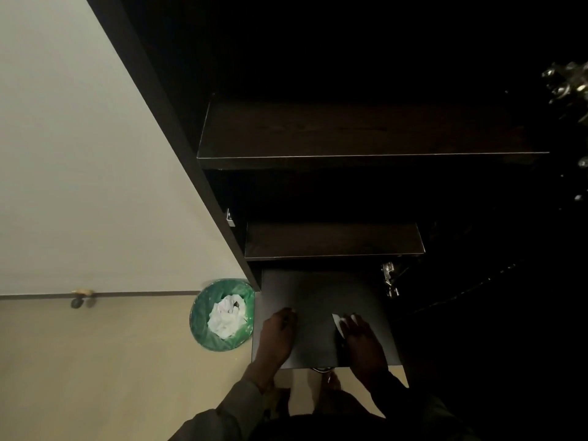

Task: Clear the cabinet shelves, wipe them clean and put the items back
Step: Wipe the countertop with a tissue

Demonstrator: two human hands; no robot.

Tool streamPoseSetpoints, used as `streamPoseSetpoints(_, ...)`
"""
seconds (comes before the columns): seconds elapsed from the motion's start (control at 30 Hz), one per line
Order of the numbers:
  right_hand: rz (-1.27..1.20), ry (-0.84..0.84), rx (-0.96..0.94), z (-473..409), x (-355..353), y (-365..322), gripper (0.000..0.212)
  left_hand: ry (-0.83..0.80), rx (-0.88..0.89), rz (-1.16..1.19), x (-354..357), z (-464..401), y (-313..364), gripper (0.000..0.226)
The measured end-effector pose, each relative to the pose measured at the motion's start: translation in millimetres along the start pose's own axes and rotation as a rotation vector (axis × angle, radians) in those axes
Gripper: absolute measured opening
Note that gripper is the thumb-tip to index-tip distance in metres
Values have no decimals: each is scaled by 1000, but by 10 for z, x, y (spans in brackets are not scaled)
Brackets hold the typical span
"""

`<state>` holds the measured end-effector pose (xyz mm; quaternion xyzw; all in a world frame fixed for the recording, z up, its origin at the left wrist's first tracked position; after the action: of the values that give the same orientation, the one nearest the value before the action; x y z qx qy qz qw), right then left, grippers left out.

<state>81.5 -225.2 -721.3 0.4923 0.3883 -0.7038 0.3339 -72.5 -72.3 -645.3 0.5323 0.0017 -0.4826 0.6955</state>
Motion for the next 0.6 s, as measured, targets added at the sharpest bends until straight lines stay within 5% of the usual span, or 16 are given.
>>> streamPoseSetpoints(0.13,-176,55,97,-212,-166,166,21,3,59,-37,68,-109,17,20)
streamPoseSetpoints(0.27,-495,352,322,-435,-640,247,26,42,72,-61,60,-251,-17,19)
streamPoseSetpoints(0.5,-603,348,430,-831,-683,472,30,73,79,-84,132,-409,-158,14)
streamPoseSetpoints(0.6,-1221,316,607,-952,-428,549,22,83,48,-41,175,-352,-236,17)
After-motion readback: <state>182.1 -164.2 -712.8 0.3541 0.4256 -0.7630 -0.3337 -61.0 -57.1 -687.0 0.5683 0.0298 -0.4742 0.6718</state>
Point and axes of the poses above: each hand's wrist, its own z-axis away from the middle knuckle, its own x-axis out of the palm, y = z × x, the point moved 3 cm from there along -z, towards the middle knuckle, and after that the axes turned 2 degrees about -z, right-handed, at the moved point
